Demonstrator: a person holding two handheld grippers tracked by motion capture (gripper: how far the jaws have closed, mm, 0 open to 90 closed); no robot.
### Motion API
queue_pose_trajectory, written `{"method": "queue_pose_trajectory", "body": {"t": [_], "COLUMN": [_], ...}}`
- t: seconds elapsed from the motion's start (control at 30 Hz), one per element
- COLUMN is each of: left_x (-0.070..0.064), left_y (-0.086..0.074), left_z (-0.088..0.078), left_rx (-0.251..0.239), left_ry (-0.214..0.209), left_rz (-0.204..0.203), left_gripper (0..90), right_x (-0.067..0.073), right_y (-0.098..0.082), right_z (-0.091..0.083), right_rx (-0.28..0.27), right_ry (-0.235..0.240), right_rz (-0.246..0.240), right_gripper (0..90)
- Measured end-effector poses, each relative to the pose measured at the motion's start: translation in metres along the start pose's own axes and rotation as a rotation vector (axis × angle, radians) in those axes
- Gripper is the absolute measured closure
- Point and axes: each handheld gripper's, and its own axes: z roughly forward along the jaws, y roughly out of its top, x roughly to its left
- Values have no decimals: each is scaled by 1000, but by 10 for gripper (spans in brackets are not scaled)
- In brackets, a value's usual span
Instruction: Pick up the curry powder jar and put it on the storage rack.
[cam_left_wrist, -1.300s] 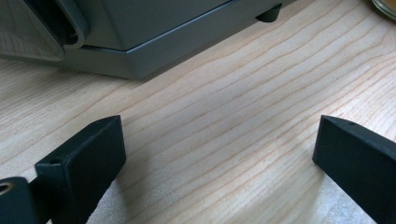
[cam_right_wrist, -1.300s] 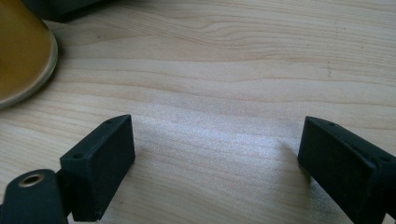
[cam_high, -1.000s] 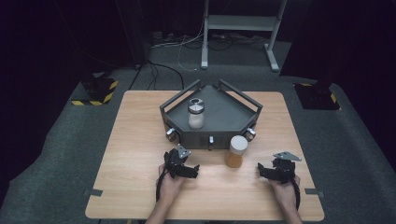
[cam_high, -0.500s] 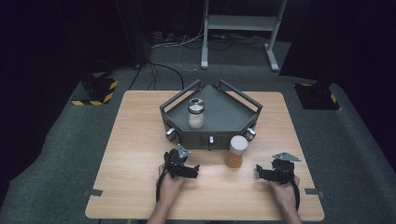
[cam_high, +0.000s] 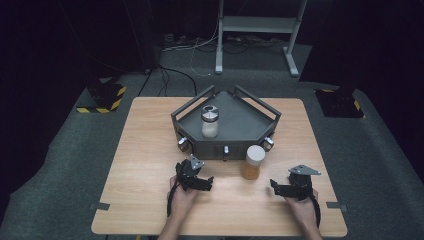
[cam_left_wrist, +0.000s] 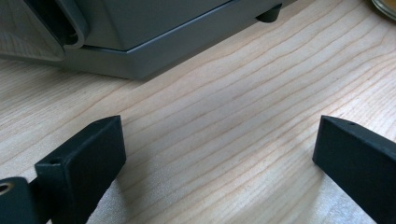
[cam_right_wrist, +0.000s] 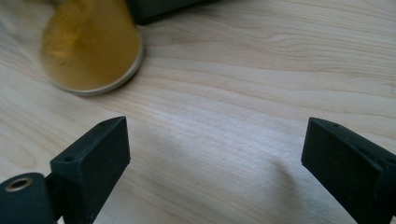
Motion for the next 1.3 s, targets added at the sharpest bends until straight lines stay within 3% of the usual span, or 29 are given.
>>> {"method": "queue_pose_trajectory", "body": {"t": [0.57, 0.7, 1.1, 1.3], "left_x": [0, 0, 0, 0], "left_y": [0, 0, 0, 0], "left_z": [0, 0, 0, 0], "left_rx": [0, 0, 0, 1], "left_ry": [0, 0, 0, 0], "left_rz": [0, 0, 0, 0], "left_gripper": [26, 26, 26, 26], "right_x": [13, 19, 32, 35], "right_y": [1, 8, 26, 35], "right_z": [4, 6, 11, 15], "right_rx": [-10, -14, -59, -78], "right_ry": [93, 124, 154, 164], "right_rz": [-34, -51, -68, -56], "right_gripper": [85, 92, 106, 113]}}
